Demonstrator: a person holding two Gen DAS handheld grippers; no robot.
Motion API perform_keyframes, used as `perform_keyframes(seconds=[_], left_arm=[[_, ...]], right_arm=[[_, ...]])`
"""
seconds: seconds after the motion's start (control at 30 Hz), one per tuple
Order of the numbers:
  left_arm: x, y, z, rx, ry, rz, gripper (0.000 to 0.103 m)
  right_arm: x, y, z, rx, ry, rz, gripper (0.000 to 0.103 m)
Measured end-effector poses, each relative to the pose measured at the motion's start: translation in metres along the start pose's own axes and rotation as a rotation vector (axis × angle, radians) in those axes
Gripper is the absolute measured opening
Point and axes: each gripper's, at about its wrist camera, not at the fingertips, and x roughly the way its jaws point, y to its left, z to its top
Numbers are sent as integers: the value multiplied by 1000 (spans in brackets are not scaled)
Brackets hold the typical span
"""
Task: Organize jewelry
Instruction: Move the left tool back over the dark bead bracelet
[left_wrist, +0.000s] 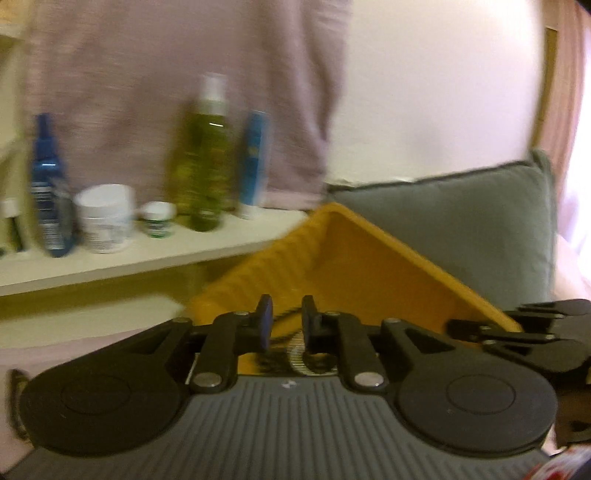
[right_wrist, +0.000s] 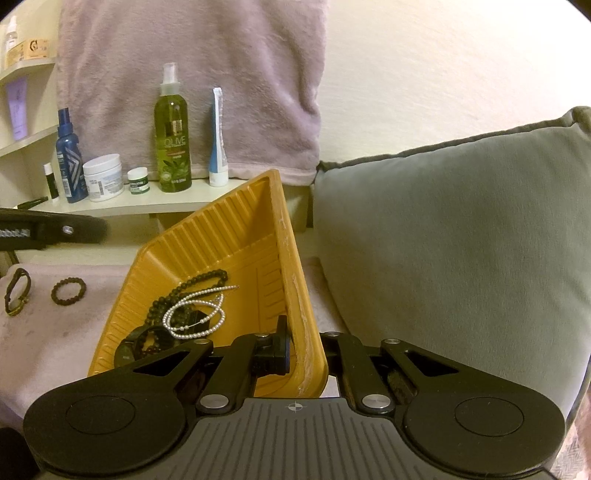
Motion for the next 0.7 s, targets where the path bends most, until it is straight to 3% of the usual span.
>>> perform_keyframes(seconds=[0.33, 0.6, 0.7], left_arm=[[-30, 59, -27, -59, -46, 299, 25], [-39, 85, -48, -82, -6, 406, 31], [-35, 90, -52, -87, 11, 412, 32]], right_arm=[[0, 1, 0, -1, 1, -2, 6], [0, 2, 0, -2, 1, -2, 6], [0, 1, 0, -3, 1, -2, 6]])
